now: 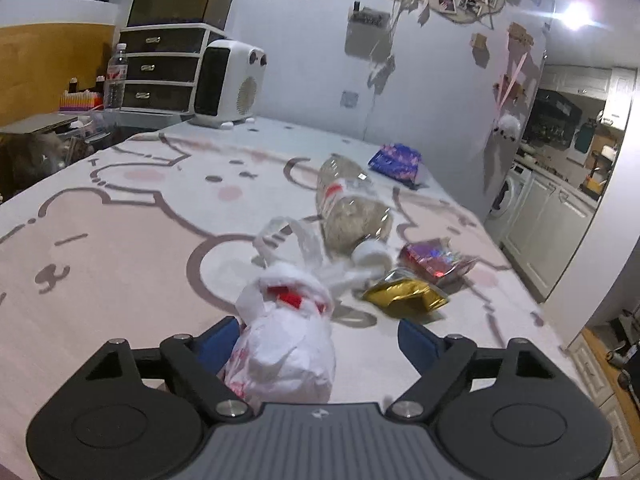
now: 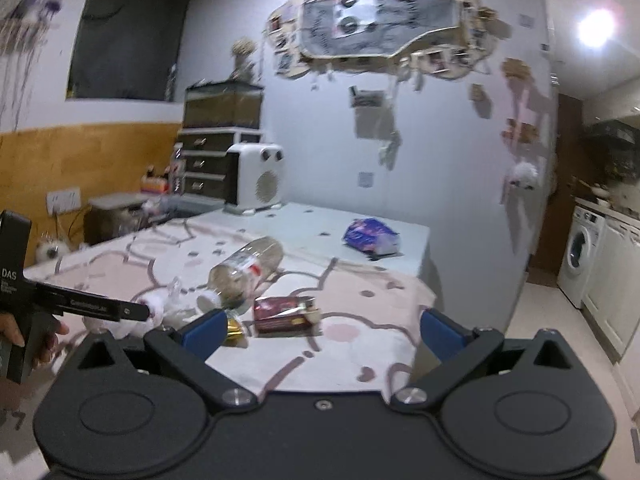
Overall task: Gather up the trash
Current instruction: 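Grasp the white plastic bag with the left tool while the right tool grasps the gold wrapper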
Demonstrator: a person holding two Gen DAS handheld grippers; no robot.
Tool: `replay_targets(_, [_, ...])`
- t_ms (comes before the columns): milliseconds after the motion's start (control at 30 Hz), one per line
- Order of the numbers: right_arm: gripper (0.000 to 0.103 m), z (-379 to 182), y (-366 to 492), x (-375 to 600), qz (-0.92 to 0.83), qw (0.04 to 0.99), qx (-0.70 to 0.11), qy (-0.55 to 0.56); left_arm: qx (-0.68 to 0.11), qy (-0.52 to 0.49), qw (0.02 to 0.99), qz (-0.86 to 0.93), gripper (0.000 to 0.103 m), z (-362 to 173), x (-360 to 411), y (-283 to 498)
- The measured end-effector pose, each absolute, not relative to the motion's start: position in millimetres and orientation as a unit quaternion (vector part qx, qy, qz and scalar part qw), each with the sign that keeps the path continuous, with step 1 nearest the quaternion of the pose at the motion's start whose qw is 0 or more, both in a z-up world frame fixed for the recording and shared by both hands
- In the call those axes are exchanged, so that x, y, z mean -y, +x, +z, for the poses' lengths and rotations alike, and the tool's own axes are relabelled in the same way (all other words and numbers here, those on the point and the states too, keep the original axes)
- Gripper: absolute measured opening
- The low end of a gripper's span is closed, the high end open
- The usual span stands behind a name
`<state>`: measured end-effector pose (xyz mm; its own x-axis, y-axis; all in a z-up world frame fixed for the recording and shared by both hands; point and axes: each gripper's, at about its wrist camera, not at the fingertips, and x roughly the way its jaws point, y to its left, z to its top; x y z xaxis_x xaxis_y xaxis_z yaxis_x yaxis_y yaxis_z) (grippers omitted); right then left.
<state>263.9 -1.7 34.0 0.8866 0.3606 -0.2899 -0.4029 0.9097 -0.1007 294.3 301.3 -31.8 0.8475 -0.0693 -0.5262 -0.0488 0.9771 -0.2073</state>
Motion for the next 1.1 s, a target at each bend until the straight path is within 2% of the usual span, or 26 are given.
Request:
replay_targets(133, [0.103, 15.9, 275.8, -31.4, 0.209, 0.96, -0.124, -0.138, -0.283, -0.117, 0.952, 0.018, 0.068, -43.1, -307.9, 298.3])
replay_targets(200, [0.103, 7.7, 284.2, -45.0, 0.221, 0.953, -0.129, -0.16, -0.275, -0.125, 0.953, 0.015, 0.065, -41.7, -310.7, 296.7])
replay_targets(333, [0.103, -5.2, 303.5, -69.6, 0.238, 0.945, -0.14, -0.177, -0.277, -0.144, 0.95, 0.018, 0.052, -43.0, -317.4, 297.2])
replay_targets(433, [0.096, -12.6, 321.2, -83.6, 0.246, 0.942, -0.148, -0.173, -0.273, -0.165, 0.948, 0.018, 0.049, -44.4, -324.3, 296.1])
replay_targets(500, [0.081, -19.6, 331.8, -99.4, 0.244, 0.934, -0.154, -0.211, -0.273, -0.173, 0.946, 0.017, 0.047, -44.9, -326.6, 295.9])
replay_targets(600, [0.074, -30.6, 341.7, -116.3, 0.238, 0.925, -0.149, -0.257, -0.275, -0.17, 0.946, 0.007, 0.046, -44.5, -323.6, 296.2])
replay_targets(767, [0.069, -41.6, 358.8, -131.5, 0.257, 0.911, -0.168, -0.274, -0.28, -0.159, 0.946, -0.015, 0.044, -44.5, -314.8, 296.8])
replay_targets(900, [0.061, -49.4, 370.0, -145.6, 0.256, 0.905, -0.176, -0.291, -0.284, -0.157, 0.946, -0.027, 0.043, -45.2, -310.6, 296.7])
replay_targets(1033, [0.057, -52.9, 379.9, -155.0, 0.247, 0.907, -0.177, -0.292, -0.285, -0.157, 0.945, -0.031, 0.043, -46.1, -310.0, 296.4])
replay_targets(1100, [0.047, -54.4, 385.0, -157.6, 0.245, 0.907, -0.18, -0.291, -0.286, -0.156, 0.945, -0.033, 0.043, -46.2, -309.4, 296.3])
